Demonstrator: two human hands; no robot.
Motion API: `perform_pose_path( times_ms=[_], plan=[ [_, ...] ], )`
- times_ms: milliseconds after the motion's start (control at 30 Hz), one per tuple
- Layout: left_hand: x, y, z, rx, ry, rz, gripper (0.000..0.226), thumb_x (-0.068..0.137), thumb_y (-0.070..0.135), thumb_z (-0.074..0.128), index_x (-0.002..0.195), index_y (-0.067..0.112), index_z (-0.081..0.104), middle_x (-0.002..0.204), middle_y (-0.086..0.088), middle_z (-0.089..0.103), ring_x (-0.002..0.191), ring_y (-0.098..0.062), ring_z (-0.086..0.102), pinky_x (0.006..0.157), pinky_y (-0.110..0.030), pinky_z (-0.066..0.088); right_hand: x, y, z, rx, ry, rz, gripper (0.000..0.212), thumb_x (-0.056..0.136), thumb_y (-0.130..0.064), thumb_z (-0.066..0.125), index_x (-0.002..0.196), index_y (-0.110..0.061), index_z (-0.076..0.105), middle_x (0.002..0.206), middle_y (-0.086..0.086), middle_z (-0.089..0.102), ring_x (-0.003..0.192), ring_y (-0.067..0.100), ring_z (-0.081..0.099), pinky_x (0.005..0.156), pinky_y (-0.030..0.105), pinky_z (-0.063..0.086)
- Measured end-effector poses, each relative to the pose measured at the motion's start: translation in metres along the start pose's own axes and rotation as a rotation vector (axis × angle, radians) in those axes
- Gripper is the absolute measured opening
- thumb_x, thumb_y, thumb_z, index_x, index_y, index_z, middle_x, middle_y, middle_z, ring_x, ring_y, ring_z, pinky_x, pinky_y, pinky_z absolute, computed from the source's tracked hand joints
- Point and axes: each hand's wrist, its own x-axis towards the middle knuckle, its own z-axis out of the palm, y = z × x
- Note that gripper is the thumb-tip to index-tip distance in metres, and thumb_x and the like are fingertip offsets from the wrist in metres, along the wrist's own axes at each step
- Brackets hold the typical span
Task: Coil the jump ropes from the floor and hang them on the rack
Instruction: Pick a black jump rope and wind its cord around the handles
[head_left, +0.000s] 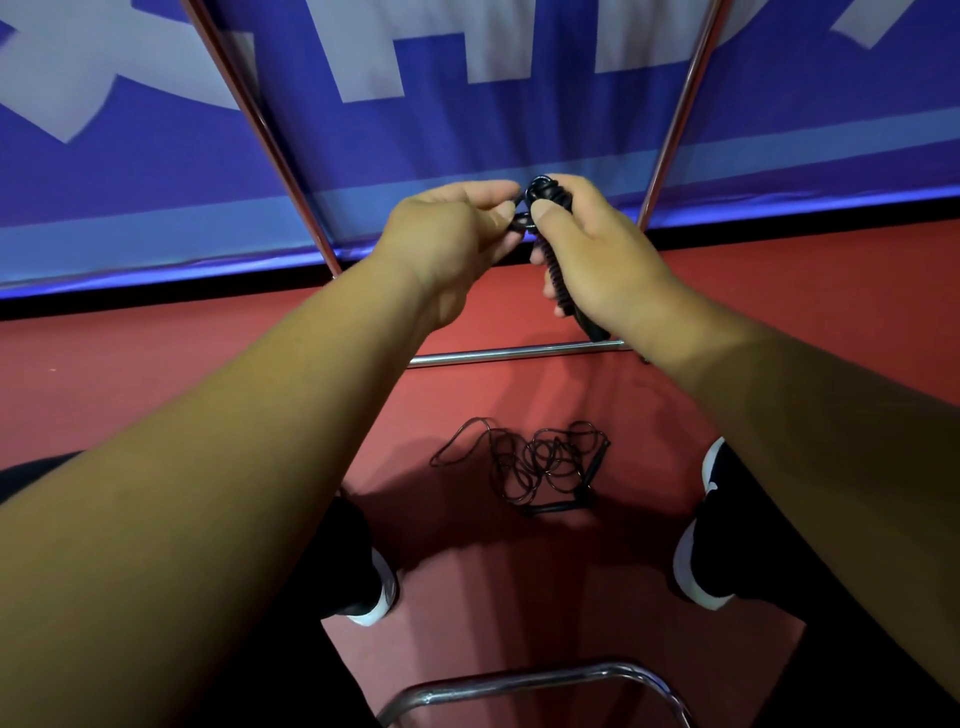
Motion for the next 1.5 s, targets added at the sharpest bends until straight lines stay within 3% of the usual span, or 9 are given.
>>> perform_pose_path(
  times_ms=[200,400,600,733,800,1100,1233,1400,1500],
  plan=[
    [0.002,0.004,-0.002,-0.038,-0.006,-0.165,0.025,0.1,-0.01,0.053,0.108,0.008,0.069,0.086,-0.003,0.076,0.077,-0.011,0.073,0.068,-0.019,0.058,-0.003,0.0,0.0,0.037,-0.014,0.004,0.039,0.109,-0.042,0.046,0.148,-0.042,0.05,0.092,0.004,0.07,0.061,0.017,0.064,0.056,0.043,0.06],
    [0.004,0.001,-0.007,-0.029,-0.02,-0.176,0.025,0.1,-0.011,0.05,0.108,0.011,0.06,0.078,0.001,0.075,0.072,-0.01,0.072,0.066,-0.021,0.056,-0.004,-0.002,0.002,-0.005,-0.045,-0.02,0.041,0.108,-0.044,0.047,0.149,-0.048,0.049,0.096,0.001,0.071,0.063,0.017,0.065,0.059,0.043,0.061],
    [0.001,0.006,-0.009,0.033,-0.008,-0.147,0.019,0.096,-0.007,0.064,0.106,0.009,0.059,0.103,-0.011,0.074,0.078,-0.016,0.074,0.065,-0.023,0.058,-0.002,0.006,0.004,-0.184,-0.055,-0.09,0.052,0.108,-0.048,0.045,0.159,-0.046,0.036,0.088,-0.014,0.061,0.072,0.004,0.061,0.079,0.033,0.053],
    [-0.002,0.004,-0.001,0.038,0.018,-0.014,0.014,0.094,-0.006,0.069,0.106,-0.001,0.066,0.082,-0.01,0.076,0.071,-0.018,0.075,0.073,-0.027,0.063,0.002,0.006,0.003,-0.18,-0.027,-0.054,0.059,0.106,-0.051,0.045,0.163,-0.043,0.03,0.12,0.005,0.071,0.089,0.022,0.07,0.091,0.049,0.061],
    [-0.001,0.007,0.001,0.111,-0.008,0.069,0.018,0.094,-0.003,0.071,0.111,-0.006,0.07,0.09,-0.017,0.075,0.08,-0.023,0.075,0.084,-0.034,0.064,0.005,0.003,0.0,-0.208,-0.004,-0.05,0.064,0.106,-0.052,0.045,0.166,-0.039,0.025,0.131,0.008,0.069,0.1,0.027,0.07,0.098,0.05,0.058],
    [-0.003,0.01,0.004,0.311,-0.028,0.225,0.006,0.092,0.003,0.072,0.094,0.0,0.077,0.085,-0.018,0.075,0.08,-0.025,0.074,0.088,-0.043,0.064,0.009,0.005,-0.002,-0.22,0.018,-0.062,0.068,0.107,-0.049,0.048,0.168,-0.034,0.021,0.132,0.009,0.069,0.093,0.021,0.068,0.095,0.044,0.058],
    [0.0,0.006,0.001,0.326,0.014,0.238,0.008,0.088,0.004,0.07,0.089,0.002,0.078,0.091,-0.027,0.075,0.083,-0.037,0.075,0.088,-0.05,0.064,0.005,0.006,0.002,-0.256,0.019,-0.103,0.067,0.109,-0.045,0.048,0.169,-0.029,0.022,0.132,0.01,0.068,0.096,0.018,0.064,0.09,0.031,0.05],
    [0.001,0.006,-0.003,0.294,0.01,0.224,0.014,0.081,0.004,0.069,0.094,0.003,0.072,0.089,-0.028,0.072,0.081,-0.033,0.069,0.094,-0.058,0.059,0.005,0.001,0.001,-0.238,0.004,-0.106,0.067,0.107,-0.048,0.049,0.167,-0.034,0.024,0.111,0.001,0.069,0.084,0.017,0.068,0.091,0.039,0.059],
    [0.005,0.014,-0.006,0.226,-0.068,0.202,0.024,0.083,-0.006,0.065,0.102,0.008,0.062,0.082,-0.016,0.07,0.076,-0.03,0.069,0.096,-0.052,0.06,0.004,-0.004,0.0,-0.17,-0.041,-0.052,0.063,0.106,-0.051,0.051,0.164,-0.042,0.028,0.103,0.0,0.074,0.074,0.022,0.074,0.077,0.045,0.066]
  ],
)
